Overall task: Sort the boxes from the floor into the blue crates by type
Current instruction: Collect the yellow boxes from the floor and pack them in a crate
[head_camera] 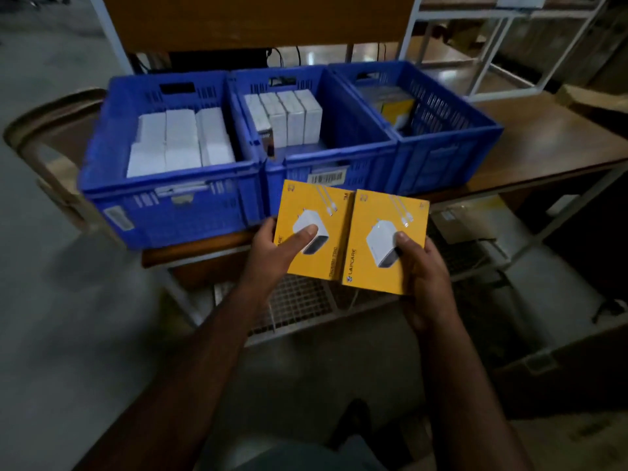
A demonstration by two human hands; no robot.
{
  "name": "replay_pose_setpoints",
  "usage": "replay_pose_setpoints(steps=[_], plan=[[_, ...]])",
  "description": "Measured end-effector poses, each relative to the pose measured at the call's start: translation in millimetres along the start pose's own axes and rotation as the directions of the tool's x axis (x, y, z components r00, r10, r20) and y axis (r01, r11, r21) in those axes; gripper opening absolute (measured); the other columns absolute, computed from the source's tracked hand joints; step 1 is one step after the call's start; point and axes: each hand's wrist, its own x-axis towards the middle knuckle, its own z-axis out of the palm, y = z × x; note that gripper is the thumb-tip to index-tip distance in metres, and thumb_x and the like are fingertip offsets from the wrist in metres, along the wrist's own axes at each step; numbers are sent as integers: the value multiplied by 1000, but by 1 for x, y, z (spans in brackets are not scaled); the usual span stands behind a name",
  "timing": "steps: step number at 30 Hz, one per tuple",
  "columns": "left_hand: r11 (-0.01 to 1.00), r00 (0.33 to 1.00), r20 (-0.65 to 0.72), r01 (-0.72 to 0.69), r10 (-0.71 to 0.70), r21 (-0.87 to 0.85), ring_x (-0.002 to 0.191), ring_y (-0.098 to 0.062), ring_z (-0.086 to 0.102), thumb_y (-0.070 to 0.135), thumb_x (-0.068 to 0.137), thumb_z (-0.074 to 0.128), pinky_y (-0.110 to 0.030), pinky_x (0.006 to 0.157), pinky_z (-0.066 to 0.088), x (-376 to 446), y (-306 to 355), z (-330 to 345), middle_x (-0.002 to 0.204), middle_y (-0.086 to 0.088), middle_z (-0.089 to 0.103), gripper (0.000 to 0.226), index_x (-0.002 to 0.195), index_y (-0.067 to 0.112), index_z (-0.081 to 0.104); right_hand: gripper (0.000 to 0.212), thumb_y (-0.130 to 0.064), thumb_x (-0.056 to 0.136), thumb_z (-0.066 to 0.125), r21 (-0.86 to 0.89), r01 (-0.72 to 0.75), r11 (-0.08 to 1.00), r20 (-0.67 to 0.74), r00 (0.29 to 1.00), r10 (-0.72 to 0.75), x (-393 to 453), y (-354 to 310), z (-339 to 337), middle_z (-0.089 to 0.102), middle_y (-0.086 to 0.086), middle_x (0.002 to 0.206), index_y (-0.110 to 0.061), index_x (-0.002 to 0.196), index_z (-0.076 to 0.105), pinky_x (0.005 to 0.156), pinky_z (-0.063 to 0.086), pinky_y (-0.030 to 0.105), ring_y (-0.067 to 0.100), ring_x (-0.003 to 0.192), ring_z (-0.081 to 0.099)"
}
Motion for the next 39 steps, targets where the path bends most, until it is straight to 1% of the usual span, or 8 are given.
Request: replay_pose_setpoints(steps=[6, 14, 16, 22, 27, 32, 36, 39], plan=[[999, 998, -50, -42, 41, -18, 102, -17, 72, 33, 85, 78, -37, 82, 60, 92, 38, 110, 114, 3, 74, 45, 126, 21, 63, 45, -32, 94, 69, 12, 12, 1000, 66, 998, -13, 125, -79, -51, 70, 16, 125, -18, 134, 57, 97, 49, 69, 41, 114, 68], [967, 973, -45, -221, 228, 123, 103, -13, 69, 28, 92, 72, -32, 84, 56, 225, 99, 205, 114, 2, 71, 37, 125, 18, 60, 40, -22, 96, 66, 62, 105, 992, 107, 988, -112, 274, -176, -74, 71, 21, 112, -3, 129, 56, 83, 59, 51, 39, 104, 70], [961, 970, -35, -231, 239, 152, 101, -9, 69, 29, 93, 71, -25, 79, 55, 263, 108, 220, 115, 3, 71, 38, 127, 18, 58, 31, -21, 96, 65, 20, 115, 993, 111, 987, -116, 311, -195, -72, 74, 15, 101, -5, 122, 58, 72, 60, 41, 31, 93, 73], [926, 969, -47, -217, 243, 309, 102, -9, 68, 34, 91, 72, -37, 90, 57, 377, 113, 251, 116, 7, 68, 42, 127, 20, 55, 26, -17, 94, 70, -123, 186, 975, 170, 972, -164, 427, -222, -64, 75, 9, 110, -13, 119, 62, 84, 62, 48, 27, 99, 74], [784, 968, -77, -145, 238, 604, 101, -23, 61, 39, 87, 72, -35, 80, 49, 446, 108, 268, 115, 0, 63, 47, 126, 23, 52, 43, -32, 82, 83, -359, 262, 896, 149, 963, -223, 504, -233, -71, 75, 2, 110, -16, 118, 67, 86, 62, 49, 21, 100, 74], [285, 948, -46, -48, 316, 957, 118, -34, 51, 40, 84, 72, -45, 96, 35, 483, 116, 280, 121, -6, 65, 49, 128, 30, 56, 46, -31, 81, 83, -684, 407, 605, 319, 913, -254, 559, -248, -67, 69, -9, 101, -25, 121, 60, 67, 59, 31, 9, 87, 69], [53, 965, 41, -57, 258, 997, 114, -32, 53, 33, 83, 73, -47, 96, 31, 497, 111, 296, 115, -3, 67, 42, 122, 29, 58, 38, -26, 82, 78, -808, 575, 127, 557, 816, -155, 599, -248, -53, 62, -5, 99, -26, 114, 59, 63, 47, 30, 16, 89, 62], [-79, 980, 28, -13, 199, 997, 109, -32, 57, 20, 81, 70, -52, 101, 32, 503, 102, 307, 105, -4, 68, 34, 113, 25, 60, 30, -30, 85, 76, -796, 604, -40, 605, 796, -20, 626, -245, -44, 61, -3, 104, -28, 109, 59, 76, 49, 36, 19, 95, 59]])
